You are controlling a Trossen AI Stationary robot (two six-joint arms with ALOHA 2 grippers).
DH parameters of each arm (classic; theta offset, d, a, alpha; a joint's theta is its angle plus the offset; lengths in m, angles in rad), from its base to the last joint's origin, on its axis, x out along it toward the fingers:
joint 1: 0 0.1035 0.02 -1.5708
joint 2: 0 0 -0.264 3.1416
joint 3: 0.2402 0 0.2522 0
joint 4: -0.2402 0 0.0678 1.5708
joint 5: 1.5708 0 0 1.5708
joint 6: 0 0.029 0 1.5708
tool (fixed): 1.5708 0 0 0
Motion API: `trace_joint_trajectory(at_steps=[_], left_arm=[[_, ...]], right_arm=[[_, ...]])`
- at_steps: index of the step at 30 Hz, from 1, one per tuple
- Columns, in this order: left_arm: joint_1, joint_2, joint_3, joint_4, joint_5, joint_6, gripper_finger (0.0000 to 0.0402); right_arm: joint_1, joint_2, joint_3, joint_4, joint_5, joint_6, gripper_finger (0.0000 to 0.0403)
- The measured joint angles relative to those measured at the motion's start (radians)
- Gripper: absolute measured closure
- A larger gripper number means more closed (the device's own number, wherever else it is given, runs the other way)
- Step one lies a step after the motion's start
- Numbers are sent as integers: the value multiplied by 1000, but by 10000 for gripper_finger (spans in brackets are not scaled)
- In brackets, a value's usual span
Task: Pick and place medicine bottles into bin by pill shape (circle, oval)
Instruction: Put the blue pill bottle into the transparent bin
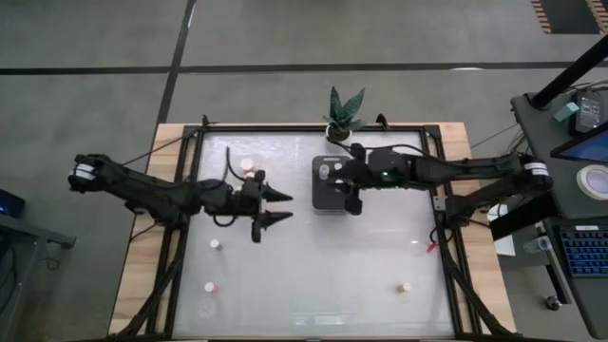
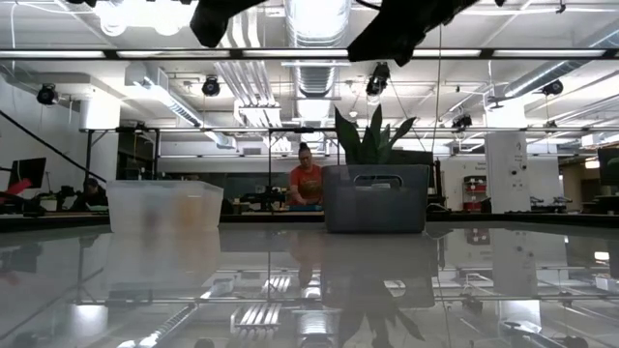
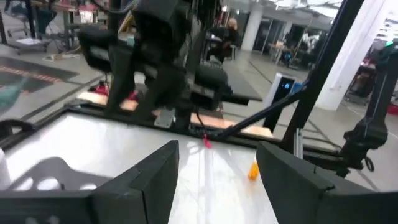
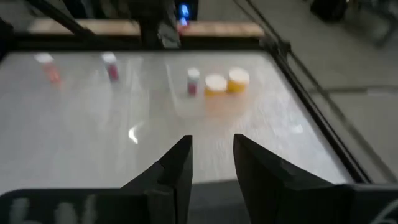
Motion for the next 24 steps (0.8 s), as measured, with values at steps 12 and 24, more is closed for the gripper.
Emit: trace_joint_trajectory(at_steps=[12,24], left_arm=[[-60,219,24,21,7,-330,201],[-151,258,65,-335,279,-1020,201]], right_arm=[[11,-171,-305,269,-114,-33,320],[16,-245,-437,387,-156,-17,339]])
